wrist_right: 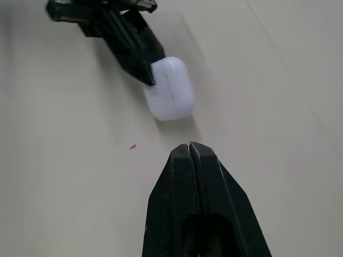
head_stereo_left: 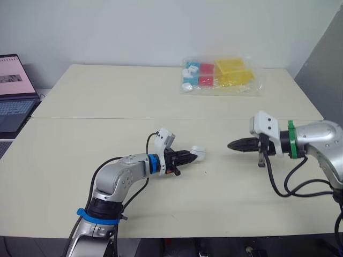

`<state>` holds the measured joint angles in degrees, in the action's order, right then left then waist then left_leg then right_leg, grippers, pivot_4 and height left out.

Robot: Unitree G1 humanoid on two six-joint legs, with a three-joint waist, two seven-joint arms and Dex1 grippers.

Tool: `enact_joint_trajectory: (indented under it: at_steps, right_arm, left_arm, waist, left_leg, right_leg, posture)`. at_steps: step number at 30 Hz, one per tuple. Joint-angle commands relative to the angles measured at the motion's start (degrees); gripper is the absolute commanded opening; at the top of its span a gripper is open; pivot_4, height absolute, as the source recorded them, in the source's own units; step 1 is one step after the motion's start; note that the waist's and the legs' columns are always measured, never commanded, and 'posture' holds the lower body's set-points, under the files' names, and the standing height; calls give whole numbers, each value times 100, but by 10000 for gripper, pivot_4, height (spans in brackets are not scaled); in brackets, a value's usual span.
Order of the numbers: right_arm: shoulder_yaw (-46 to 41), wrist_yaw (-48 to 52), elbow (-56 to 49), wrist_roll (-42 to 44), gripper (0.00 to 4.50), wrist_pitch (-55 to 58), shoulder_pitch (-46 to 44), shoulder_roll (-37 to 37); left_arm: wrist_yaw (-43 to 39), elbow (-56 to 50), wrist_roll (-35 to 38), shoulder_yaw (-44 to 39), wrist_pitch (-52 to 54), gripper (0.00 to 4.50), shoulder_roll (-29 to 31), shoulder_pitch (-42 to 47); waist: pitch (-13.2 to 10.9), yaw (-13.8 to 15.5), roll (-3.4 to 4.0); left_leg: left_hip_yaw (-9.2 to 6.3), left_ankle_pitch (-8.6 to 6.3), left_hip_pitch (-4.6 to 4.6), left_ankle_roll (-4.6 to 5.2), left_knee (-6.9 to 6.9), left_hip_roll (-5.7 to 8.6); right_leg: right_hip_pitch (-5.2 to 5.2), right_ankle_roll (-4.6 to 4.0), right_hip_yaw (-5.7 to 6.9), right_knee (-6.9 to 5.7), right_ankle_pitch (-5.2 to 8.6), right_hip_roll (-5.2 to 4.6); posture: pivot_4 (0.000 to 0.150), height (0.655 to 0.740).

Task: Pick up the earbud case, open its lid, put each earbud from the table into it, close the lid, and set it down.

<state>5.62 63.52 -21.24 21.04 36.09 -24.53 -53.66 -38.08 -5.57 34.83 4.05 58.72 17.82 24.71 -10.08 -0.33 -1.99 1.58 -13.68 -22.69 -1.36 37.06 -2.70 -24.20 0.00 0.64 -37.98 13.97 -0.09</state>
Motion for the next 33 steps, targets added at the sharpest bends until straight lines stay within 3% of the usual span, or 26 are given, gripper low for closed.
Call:
enact_joint_trajectory:
  at_steps: [1,8,14,18,20,23,27,30,33]
  right_arm:
    - [-202,-272,-555,46,0,40,294,24]
    - [-289,-450,-882,151,0,126,572,-13]
    - [-240,-404,-1017,114,0,57,511,-85]
    - [-341,-476,-1255,296,0,287,360,-63]
    - [-405,-426,-1297,305,0,167,399,-96]
    - [-512,-342,-1342,449,0,125,458,-140]
    - [-752,-155,-1254,406,8924,-292,601,-288]
    - [-1061,54,-1109,549,20344,-415,607,-454]
    - [-1222,-51,-997,420,31355,-731,628,-427]
  left_arm:
    - [97,177,148,-98,443,7723,9,142]
    - [477,481,210,-425,929,7723,-15,239]
    - [333,152,350,-593,1176,25783,570,35]
    - [-338,-472,249,-450,768,38663,1711,-454]
    - [-731,-769,-127,-244,-133,44717,2196,-737]
    - [-1226,-1035,-511,-99,-1253,44717,2595,-1032]
    - [-1889,-1430,-535,-752,-2648,45000,2890,-1411]
    - [-2261,-1831,-611,-1163,-3236,45000,3211,-1859]
    - [-2321,-2129,-378,-1392,-3035,45000,3440,-2099]
  waist:
    - [0,0,0]
    - [1,0,-1]
    - [1,-31,-1]
    - [-1,-144,-3]
    - [-1,-143,-3]
    - [-1,-118,-2]
    - [-3,-74,-3]
    - [-3,-28,-2]
    - [-3,-10,-1]
  left_leg:
    - [0,0,0,0,0,1]
    - [2,0,8,-1,5,4]
    - [-1,0,15,-1,-2,-1]
    - [-4,0,25,-2,-11,-7]
    - [-6,0,30,-2,-13,-7]
    - [-4,-1,29,-2,-12,-5]
    - [-1,-1,9,-2,-8,-4]
    - [6,-1,-3,-2,-9,-5]
    - [12,-2,-2,-2,-13,-3]
  right_leg:
    - [0,0,-1,1,0,-1]
    - [8,2,-4,0,-1,-5]
    - [7,-2,-2,-4,1,2]
    - [6,-6,-14,-4,3,0]
    - [7,-9,-15,-5,5,-4]
    - [8,-15,-10,-3,8,-12]
    - [0,-36,-7,5,20,-37]
    - [-6,-28,-3,13,17,-52]
    - [-7,-14,-6,18,12,-53]
  posture:
    - [1500,7400]
    - [1500,7400]
    - [1500,7400]
    - [1500,7400]
    - [1500,7400]
    - [1500,7400]
    - [1500,7400]
    - [1500,7400]
    - [1500,7400]
